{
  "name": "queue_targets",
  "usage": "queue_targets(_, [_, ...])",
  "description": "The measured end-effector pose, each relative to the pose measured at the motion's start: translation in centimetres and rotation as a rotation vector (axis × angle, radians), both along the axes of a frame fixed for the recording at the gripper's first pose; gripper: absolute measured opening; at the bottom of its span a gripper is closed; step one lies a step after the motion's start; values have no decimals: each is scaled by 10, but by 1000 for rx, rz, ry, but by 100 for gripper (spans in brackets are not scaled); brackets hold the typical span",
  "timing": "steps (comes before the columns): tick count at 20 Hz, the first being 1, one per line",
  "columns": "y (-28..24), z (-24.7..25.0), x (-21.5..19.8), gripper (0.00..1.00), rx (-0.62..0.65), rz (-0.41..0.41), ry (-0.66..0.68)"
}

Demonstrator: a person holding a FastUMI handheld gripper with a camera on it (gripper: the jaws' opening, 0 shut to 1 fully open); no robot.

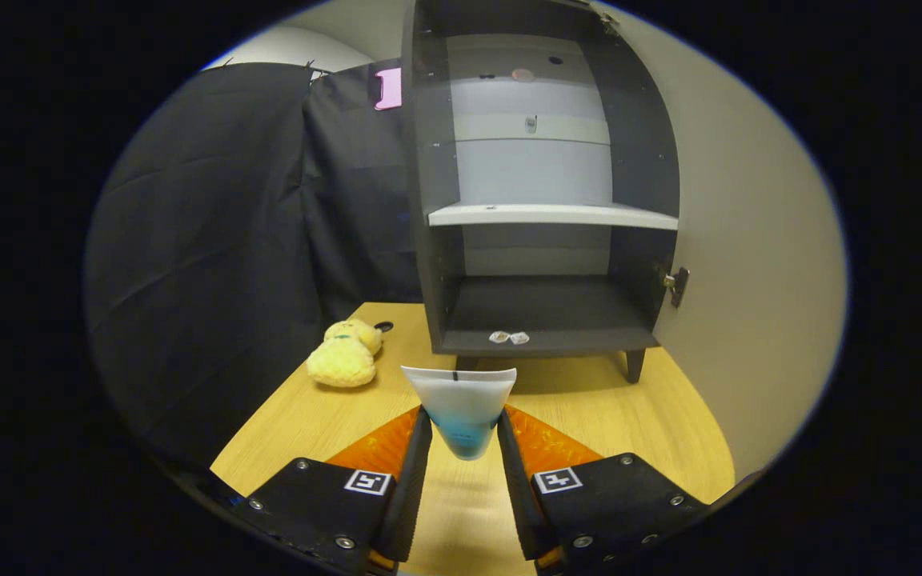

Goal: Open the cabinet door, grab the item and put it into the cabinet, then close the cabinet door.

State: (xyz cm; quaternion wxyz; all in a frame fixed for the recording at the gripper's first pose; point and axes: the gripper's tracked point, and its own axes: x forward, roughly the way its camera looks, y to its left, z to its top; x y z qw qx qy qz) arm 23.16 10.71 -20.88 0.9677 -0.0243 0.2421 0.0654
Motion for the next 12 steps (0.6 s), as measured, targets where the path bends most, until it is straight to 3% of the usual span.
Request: queue_targets(12, [-37, 134, 128, 50, 85, -8, -135])
